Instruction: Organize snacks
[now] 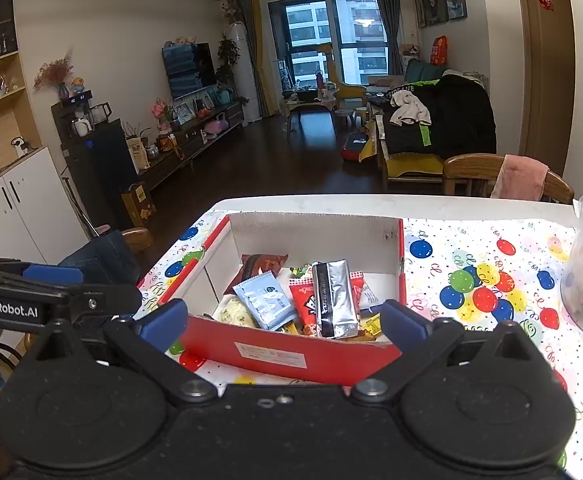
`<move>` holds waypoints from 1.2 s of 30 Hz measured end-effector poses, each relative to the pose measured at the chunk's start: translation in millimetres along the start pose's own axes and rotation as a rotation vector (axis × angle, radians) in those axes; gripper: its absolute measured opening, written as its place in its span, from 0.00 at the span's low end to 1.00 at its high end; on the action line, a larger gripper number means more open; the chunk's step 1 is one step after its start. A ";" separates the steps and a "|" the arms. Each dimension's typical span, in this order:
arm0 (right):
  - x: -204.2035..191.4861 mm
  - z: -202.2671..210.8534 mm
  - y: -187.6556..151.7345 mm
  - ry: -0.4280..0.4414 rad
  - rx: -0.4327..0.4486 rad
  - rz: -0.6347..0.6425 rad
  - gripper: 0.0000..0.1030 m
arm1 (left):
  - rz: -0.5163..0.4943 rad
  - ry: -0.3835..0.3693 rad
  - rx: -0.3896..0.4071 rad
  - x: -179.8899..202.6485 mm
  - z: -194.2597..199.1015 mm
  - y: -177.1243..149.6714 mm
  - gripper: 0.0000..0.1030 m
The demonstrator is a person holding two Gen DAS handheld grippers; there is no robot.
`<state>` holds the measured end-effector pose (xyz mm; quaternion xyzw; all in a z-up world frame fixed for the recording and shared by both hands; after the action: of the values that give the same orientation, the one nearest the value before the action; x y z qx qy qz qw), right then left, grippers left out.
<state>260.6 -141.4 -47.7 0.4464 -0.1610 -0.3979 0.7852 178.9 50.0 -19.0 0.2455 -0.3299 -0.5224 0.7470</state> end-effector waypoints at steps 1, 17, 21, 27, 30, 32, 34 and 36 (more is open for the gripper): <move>0.5 -0.9 -0.1 0.000 -0.002 -0.002 1.00 | -0.001 0.003 0.000 0.5 -0.2 -0.1 0.98; 2.2 -4.3 -0.2 0.010 -0.002 -0.035 1.00 | 0.023 -0.001 0.007 0.6 1.2 -0.8 0.98; 3.8 -0.5 1.6 0.008 0.013 -0.046 1.00 | 0.022 -0.008 0.019 2.9 4.3 0.2 0.98; 6.2 3.1 3.5 0.004 0.030 -0.053 1.00 | 0.019 -0.015 0.032 6.7 8.6 1.0 0.98; 6.5 3.1 3.5 0.002 0.027 -0.052 1.00 | 0.020 -0.019 0.032 6.9 9.4 1.2 0.98; 6.3 3.1 3.9 0.002 0.027 -0.052 1.00 | 0.017 -0.020 0.033 7.7 10.4 1.4 0.98; 6.3 3.3 3.9 -0.001 0.028 -0.053 1.00 | 0.013 -0.020 0.033 8.3 10.8 0.9 0.98; 6.1 3.4 4.0 -0.001 0.027 -0.054 1.00 | 0.012 -0.022 0.033 7.4 11.9 0.1 0.98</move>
<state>264.3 -146.9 -43.1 0.4610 -0.1546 -0.4168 0.7681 171.8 42.9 -9.3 0.2503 -0.3480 -0.5151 0.7422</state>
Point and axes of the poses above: each gripper's, at about its wrist camera, not at the fingertips, and z roughly against the way its jaws point, x to its right, y to its top, the point moved 1 cm from there along -z, roughly the way its jaws point, and after that the axes turned 8 degrees about z, right-handed, at the moved point
